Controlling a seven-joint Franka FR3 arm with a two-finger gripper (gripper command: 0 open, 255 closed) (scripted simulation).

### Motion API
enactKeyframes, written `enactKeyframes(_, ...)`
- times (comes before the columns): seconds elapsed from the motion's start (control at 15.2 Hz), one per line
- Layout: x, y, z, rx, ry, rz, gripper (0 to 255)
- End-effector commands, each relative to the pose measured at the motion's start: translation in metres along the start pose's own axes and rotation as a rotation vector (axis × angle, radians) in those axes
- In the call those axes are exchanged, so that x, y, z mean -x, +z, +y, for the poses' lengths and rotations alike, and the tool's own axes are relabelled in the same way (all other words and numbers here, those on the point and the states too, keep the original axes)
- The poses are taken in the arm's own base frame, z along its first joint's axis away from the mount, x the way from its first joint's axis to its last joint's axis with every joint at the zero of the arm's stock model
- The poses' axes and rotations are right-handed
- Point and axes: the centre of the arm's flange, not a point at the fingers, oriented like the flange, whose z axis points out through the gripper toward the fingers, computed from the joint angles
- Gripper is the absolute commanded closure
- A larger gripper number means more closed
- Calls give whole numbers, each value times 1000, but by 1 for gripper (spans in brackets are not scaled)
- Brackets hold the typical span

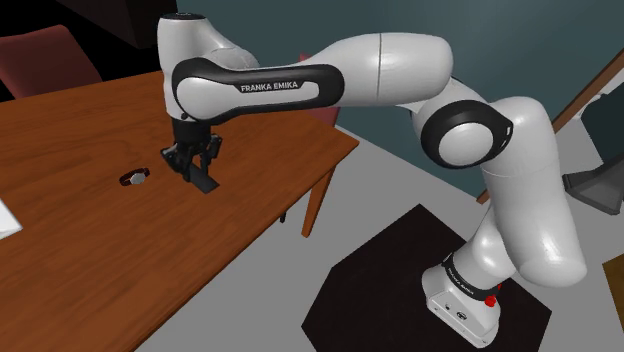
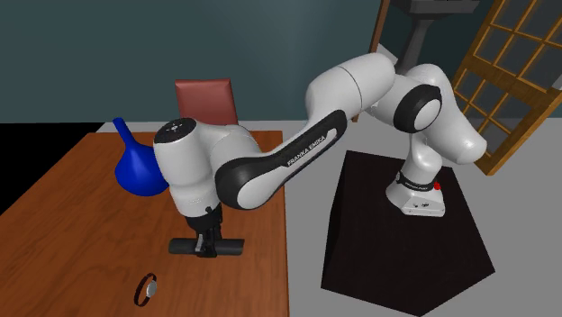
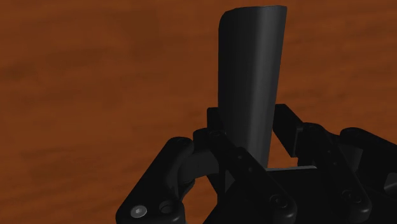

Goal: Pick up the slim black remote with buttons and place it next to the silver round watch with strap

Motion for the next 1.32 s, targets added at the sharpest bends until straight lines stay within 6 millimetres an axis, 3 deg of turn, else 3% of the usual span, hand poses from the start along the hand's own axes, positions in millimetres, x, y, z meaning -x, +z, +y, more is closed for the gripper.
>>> enactKeyframes(0.0,0,9,-2,0,1,1,255)
enactKeyframes(0.92,-1,82,4,0,1,1,255)
enactKeyframes(1.25,-1,84,4,0,1,1,255)
